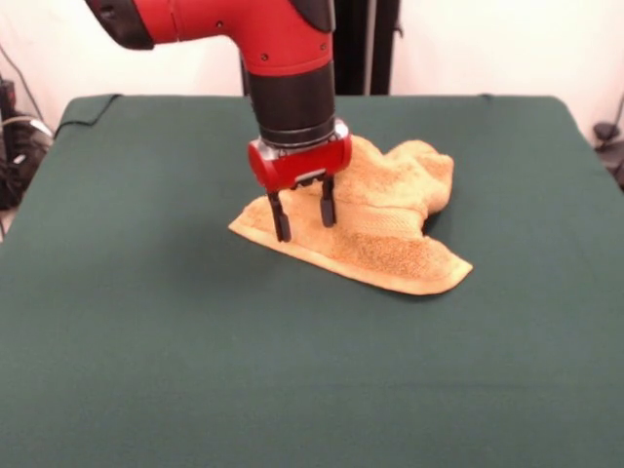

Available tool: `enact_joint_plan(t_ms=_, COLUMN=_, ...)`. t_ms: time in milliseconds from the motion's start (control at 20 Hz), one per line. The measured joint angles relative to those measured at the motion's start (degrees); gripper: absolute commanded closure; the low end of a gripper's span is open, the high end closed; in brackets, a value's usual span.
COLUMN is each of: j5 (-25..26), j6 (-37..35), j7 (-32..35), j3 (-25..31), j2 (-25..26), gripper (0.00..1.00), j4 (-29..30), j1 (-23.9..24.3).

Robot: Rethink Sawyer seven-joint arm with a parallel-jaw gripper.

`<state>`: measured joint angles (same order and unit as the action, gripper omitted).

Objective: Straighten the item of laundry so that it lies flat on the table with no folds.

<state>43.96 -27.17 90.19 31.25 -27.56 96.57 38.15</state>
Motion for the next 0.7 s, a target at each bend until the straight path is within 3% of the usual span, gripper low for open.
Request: enact_joint_plan(t_ms=700, j5=2.0, j6=6.1, j7=0.0, j3=-2.7, j2=2.9, gripper=0.00, j4=-0.7, j1=-0.4)
